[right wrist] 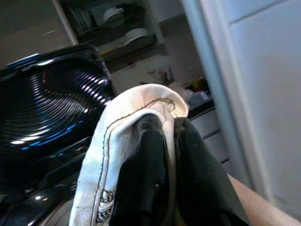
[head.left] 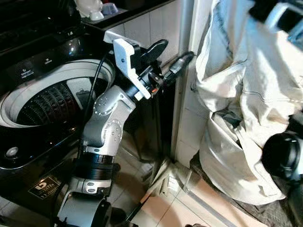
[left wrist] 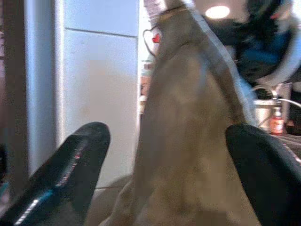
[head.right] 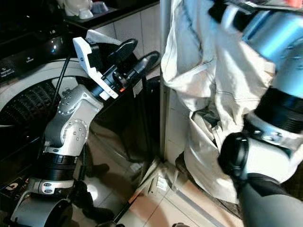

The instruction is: Clothes washing

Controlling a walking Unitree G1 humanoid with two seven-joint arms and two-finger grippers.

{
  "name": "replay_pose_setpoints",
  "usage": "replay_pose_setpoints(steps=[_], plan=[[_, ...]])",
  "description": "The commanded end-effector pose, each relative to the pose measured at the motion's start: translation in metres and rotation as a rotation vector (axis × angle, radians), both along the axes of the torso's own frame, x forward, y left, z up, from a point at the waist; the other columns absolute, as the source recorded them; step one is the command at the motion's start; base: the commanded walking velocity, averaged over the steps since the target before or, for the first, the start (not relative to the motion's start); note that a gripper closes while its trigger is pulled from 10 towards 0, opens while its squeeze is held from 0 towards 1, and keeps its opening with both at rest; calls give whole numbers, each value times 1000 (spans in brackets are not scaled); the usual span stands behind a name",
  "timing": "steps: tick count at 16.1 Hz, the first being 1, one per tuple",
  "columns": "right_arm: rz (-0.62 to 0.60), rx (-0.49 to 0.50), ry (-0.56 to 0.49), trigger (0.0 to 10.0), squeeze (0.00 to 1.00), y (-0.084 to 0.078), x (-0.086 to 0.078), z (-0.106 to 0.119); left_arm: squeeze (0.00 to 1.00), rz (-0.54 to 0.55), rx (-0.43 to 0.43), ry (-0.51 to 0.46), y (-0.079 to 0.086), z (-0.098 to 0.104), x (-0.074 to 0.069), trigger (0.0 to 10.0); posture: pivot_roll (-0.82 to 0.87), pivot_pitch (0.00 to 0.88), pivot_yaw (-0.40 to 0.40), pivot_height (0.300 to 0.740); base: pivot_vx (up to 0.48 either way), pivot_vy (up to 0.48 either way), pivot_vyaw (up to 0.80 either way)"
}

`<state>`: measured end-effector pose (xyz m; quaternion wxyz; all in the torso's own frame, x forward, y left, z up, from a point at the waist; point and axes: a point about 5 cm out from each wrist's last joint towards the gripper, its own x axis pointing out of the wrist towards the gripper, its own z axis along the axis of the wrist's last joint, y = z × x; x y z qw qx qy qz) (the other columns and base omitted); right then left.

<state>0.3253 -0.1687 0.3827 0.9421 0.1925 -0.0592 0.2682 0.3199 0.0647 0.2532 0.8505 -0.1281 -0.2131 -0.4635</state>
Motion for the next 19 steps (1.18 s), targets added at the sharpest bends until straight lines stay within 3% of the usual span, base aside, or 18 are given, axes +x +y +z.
replay_pose_setpoints(steps=[1, 2, 5, 9, 10, 14, 19], plan=[[35, 11, -9, 0, 0, 5, -2, 3, 1000, -41, 9, -12, -5, 1, -5, 10000, -113, 0, 59, 740, 0, 0, 0], [64, 18, 19, 0, 0, 12, -1, -4, 1000, -114, -12, 7, -14, 0, -11, 10000, -113, 0, 58, 740, 0, 0, 0], [121, 0, 73, 0, 0, 26, -4, -22, 1000, -145, -31, 28, -21, 0, -13, 10000, -116, 0, 58, 740, 0, 0, 0], [154, 10, 87, 0, 0, 35, -9, -27, 965, 60, 178, 22, -22, -15, 3, 10000, -117, 0, 65, 740, 0, 0, 0], [154, 11, 86, 0, 0, 36, -9, -26, 0, 143, 166, 54, -15, -15, 12, 0, -117, 0, 65, 740, 0, 0, 0], [143, 10, 83, 0, 0, 36, -11, -25, 0, 138, 123, 74, -12, -13, 14, 0, -114, 0, 66, 740, 0, 0, 0], [135, 9, 85, 0, 0, 34, -13, -25, 0, 152, 130, 78, -9, -14, 15, 0, -115, 0, 68, 740, 0, 0, 0]])
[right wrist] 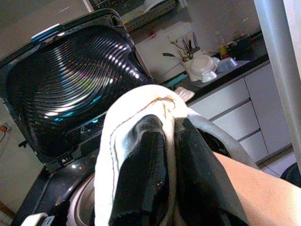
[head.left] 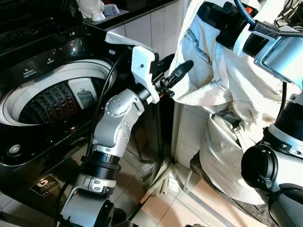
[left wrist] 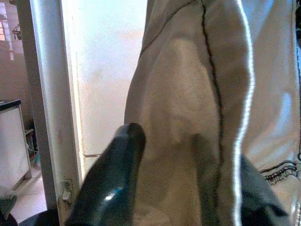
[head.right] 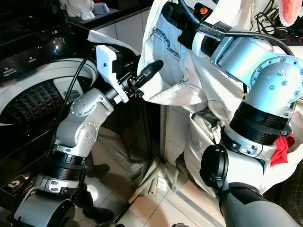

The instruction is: Clothes washing

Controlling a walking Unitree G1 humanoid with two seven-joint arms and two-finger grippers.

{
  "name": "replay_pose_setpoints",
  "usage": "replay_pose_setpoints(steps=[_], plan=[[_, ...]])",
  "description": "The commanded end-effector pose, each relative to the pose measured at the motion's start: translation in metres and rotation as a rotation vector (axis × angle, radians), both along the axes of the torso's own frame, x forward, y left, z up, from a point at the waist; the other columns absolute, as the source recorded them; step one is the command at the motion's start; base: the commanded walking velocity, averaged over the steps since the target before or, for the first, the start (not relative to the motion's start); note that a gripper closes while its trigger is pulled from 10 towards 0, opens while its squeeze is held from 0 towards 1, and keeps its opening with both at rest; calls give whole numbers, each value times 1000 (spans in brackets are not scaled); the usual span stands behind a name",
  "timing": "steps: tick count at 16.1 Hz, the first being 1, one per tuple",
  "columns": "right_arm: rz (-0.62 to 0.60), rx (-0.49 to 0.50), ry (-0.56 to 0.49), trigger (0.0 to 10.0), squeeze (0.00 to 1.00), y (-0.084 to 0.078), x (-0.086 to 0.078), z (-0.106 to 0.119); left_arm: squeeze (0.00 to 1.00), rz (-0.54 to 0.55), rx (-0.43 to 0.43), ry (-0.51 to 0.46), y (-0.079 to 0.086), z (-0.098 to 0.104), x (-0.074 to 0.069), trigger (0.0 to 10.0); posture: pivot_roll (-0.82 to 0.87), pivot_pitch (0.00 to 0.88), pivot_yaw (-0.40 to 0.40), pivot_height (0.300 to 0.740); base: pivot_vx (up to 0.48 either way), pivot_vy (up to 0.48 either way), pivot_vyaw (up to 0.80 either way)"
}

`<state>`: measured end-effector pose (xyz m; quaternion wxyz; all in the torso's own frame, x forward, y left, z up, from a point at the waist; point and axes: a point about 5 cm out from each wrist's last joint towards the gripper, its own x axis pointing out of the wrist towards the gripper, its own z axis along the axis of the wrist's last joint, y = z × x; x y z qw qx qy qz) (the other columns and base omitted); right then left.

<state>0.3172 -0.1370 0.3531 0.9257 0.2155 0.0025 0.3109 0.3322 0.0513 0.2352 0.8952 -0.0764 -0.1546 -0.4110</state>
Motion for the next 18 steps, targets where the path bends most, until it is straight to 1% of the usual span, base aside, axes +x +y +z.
replay_pose_setpoints(steps=[1, 5, 6, 7, 8, 9, 10, 11, 12, 13, 14, 15, 16, 17, 18], plan=[[17, -1, -25, 0, 0, 3, -5, 4, 0, 23, 0, -6, 5, 3, 4, 0, -116, 0, 69, 740, 0, 0, 0], [12, -6, -20, 0, 0, 2, -5, 2, 0, 43, 6, 2, 7, 2, 6, 0, -119, 0, 74, 740, 0, 0, 0], [11, -11, -16, 2784, 0, 1, -5, 0, 0, 53, 2, 2, 9, 3, 7, 0, -118, 0, 75, 740, 0, 0, 0], [17, -14, -14, 10000, 0, 1, -5, -1, 0, 57, 3, 3, 10, 3, 7, 0, -118, 0, 76, 740, 0, 0, 0], [5, -12, -1, 10000, 1000, -1, -5, -4, 0, 85, 4, 6, 12, 2, 10, 0, -118, 0, 76, 740, 0, 0, 0], [-1, -10, 3, 10000, 1000, -4, -6, -6, 0, 114, 4, 5, 14, 3, 12, 0, -118, 0, 76, 740, 0, 0, 0], [-9, -13, -1, 10000, 1000, -9, -8, -7, 0, 167, 10, -4, 21, 7, 18, 0, -110, 0, 74, 740, 0, 0, 0], [-27, -69, -34, 10000, 1000, -18, -15, -8, 0, 298, 58, -35, 37, 19, 37, 0, -106, 0, 73, 740, 0, 0, 0], [-20, -97, -49, 10000, 506, -19, -19, -10, 0, 397, 105, -64, 48, 29, 49, 0, -103, 0, 71, 740, 0, 0, 0], [36, -143, -78, 10000, 0, -13, -27, -13, 0, 634, 199, -189, 76, 71, 70, 0, -101, 0, 73, 740, 0, 0, 0], [78, -182, -95, 10000, 0, -5, -33, -16, 0, 911, 249, -390, 105, 133, 72, 0, -106, 0, 81, 740, 0, 0, 0], [88, -200, -102, 10000, 0, -3, -35, -18, 0, 1085, 259, -547, 119, 167, 65, 0, -110, 0, 85, 740, 0, 0, 0], [72, -212, -108, 10000, 0, -4, -35, -20, 0, 1368, 152, -903, 137, 225, 33, 0, -113, 0, 90, 740, 0, 0, 0], [64, -216, -109, 10000, 0, -5, -36, -20, 0, 1424, 130, -969, 140, 233, 27, 0, -113, 0, 91, 740, 0, 0, 0], [54, -219, -107, 10000, 0, -6, -36, -22, 0, 1475, 151, -969, 146, 232, 29, 0, -114, 0, 92, 740, 0, 0, 0]])
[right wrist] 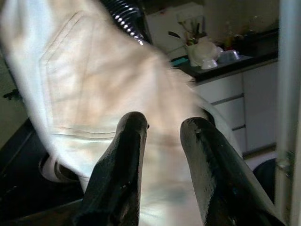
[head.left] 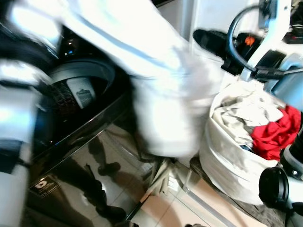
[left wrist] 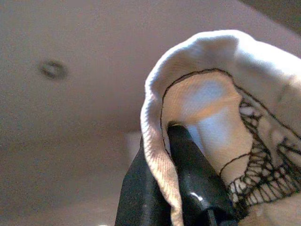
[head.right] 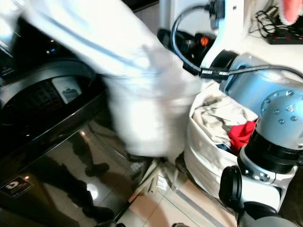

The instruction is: Clothes washing

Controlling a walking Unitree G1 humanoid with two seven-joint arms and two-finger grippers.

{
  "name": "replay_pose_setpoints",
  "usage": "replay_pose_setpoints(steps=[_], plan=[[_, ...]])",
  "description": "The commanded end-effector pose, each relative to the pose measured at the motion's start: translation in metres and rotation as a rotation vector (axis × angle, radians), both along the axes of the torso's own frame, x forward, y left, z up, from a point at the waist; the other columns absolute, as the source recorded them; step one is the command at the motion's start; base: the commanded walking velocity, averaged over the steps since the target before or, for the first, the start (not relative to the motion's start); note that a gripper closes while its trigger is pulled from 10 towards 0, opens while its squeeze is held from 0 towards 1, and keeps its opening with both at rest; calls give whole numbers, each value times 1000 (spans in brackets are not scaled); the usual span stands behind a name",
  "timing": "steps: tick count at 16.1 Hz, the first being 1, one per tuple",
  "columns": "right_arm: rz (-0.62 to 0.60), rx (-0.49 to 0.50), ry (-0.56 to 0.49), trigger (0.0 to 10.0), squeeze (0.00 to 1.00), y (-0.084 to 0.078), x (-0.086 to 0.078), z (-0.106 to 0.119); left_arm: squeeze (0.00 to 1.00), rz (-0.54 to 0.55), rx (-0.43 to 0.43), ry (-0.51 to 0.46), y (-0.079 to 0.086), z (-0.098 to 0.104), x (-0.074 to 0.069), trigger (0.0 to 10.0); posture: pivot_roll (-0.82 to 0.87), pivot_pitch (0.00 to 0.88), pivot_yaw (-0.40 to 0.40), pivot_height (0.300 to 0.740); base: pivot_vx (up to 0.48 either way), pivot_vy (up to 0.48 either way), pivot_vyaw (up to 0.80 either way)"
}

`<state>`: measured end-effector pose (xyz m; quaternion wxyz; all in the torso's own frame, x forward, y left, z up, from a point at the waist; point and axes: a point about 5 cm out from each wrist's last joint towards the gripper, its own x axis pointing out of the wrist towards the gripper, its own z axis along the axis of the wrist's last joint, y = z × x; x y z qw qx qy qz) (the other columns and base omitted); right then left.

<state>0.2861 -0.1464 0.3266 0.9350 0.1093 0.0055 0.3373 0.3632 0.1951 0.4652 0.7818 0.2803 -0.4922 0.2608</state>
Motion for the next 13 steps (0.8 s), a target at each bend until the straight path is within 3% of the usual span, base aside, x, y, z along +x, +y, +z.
replay_pose_setpoints(steps=[1, 2, 4, 5, 7, 8, 9, 13], plan=[[10, -19, -35, 10000, 0, 4, -5, 3, 0, 37, -10, 26, 5, -4, 4, 0, -112, 0, 90, 740, 0, 0, 0], [8, -21, -36, 10000, 0, 4, -5, 2, 0, 38, -2, 101, 5, -20, 13, 0, -112, 0, 89, 740, 0, 0, 0], [10, -31, -28, 10000, 0, 7, -5, -1, 0, 100, 47, 374, 4, -72, 39, 0, -110, 0, 82, 740, 0, 0, 0], [14, -39, -23, 10000, 0, 10, -5, -4, 0, 111, 31, 504, 7, -96, 47, 0, -109, 0, 81, 740, 0, 0, 0], [41, -58, -6, 10000, 0, 18, -7, -11, 0, 142, 107, 958, 11, -172, 61, 9137, -111, 0, 82, 740, 0, 0, 0], [50, -71, -2, 10000, 0, 21, -9, -14, 0, 114, 69, 1065, 13, -194, 60, 10000, -113, 0, 82, 740, 0, 0, 0], [52, -73, -1, 10000, 0, 21, -9, -15, 0, 110, 60, 1088, 14, -199, 60, 10000, -115, 0, 83, 740, 0, 0, 0], [68, -85, 18, 10000, 0, 26, -11, -21, 0, 45, 35, 1400, 16, -242, 55, 10000, -117, 0, 82, 740, 0, 0, 0]])
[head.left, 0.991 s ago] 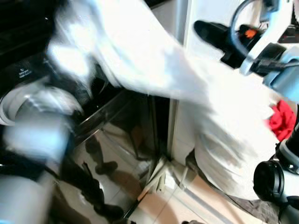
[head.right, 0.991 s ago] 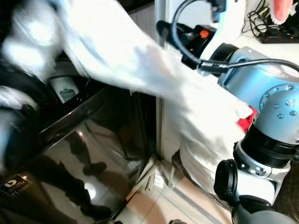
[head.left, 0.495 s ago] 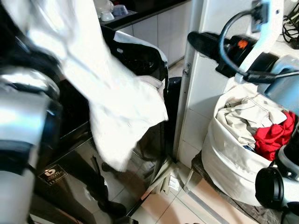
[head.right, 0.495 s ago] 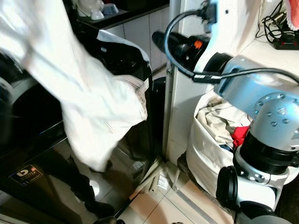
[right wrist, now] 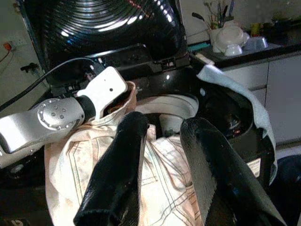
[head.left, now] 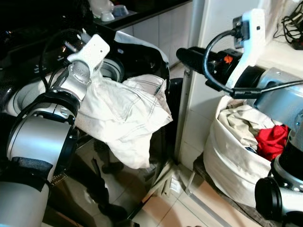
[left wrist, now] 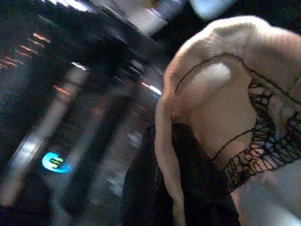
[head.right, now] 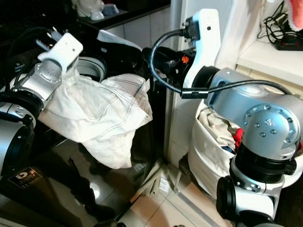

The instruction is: Clothes washing

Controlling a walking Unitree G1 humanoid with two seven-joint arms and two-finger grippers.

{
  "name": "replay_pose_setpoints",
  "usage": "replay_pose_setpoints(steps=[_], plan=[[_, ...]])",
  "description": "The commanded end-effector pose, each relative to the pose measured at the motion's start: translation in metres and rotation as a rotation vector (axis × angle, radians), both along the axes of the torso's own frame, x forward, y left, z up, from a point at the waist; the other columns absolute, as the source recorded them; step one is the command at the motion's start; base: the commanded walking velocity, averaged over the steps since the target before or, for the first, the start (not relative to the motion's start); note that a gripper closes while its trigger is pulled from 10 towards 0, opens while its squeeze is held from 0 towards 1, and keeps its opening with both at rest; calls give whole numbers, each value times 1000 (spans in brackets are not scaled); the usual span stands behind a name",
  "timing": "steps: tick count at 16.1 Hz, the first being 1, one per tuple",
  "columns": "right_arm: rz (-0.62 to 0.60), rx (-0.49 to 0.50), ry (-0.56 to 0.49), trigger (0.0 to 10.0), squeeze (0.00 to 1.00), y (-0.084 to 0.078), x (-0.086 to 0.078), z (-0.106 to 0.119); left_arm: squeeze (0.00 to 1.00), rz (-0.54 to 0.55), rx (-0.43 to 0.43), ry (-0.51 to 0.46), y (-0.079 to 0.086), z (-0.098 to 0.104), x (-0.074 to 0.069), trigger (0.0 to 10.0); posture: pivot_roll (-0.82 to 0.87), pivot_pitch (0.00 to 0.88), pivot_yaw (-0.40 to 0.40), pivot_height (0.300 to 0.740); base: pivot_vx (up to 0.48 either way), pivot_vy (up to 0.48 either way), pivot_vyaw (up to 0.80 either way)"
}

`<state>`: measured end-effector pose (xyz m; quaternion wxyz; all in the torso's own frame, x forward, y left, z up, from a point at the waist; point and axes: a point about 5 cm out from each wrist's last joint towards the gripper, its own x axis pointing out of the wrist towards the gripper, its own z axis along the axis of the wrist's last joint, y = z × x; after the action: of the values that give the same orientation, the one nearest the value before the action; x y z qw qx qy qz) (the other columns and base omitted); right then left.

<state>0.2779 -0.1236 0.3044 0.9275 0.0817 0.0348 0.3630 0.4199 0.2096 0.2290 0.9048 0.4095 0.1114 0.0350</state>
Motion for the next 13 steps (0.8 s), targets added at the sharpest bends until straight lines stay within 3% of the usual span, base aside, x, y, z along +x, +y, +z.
replay_pose_setpoints(steps=[1, 7, 12, 13], plan=[[8, -19, -12, 10000, 0, 3, -4, 0, 1000, -3, -59, 77, 1, -8, -2, 10000, -117, 0, 84, 740, 0, 0, 0], [2, -17, 14, 10000, 0, 4, 0, -6, 1000, 0, -146, 26, 1, 7, 1, 10000, -111, 0, 82, 740, 0, 0, 0], [-12, -36, 53, 10000, 0, 5, 1, -19, 1000, 3, -211, -90, 0, 20, 3, 10000, -111, 0, 82, 740, 0, 0, 0], [-16, -35, 54, 10000, 0, 4, 1, -19, 1000, 5, -233, -99, 0, 21, 3, 0, -112, 0, 83, 740, 0, 0, 0]])
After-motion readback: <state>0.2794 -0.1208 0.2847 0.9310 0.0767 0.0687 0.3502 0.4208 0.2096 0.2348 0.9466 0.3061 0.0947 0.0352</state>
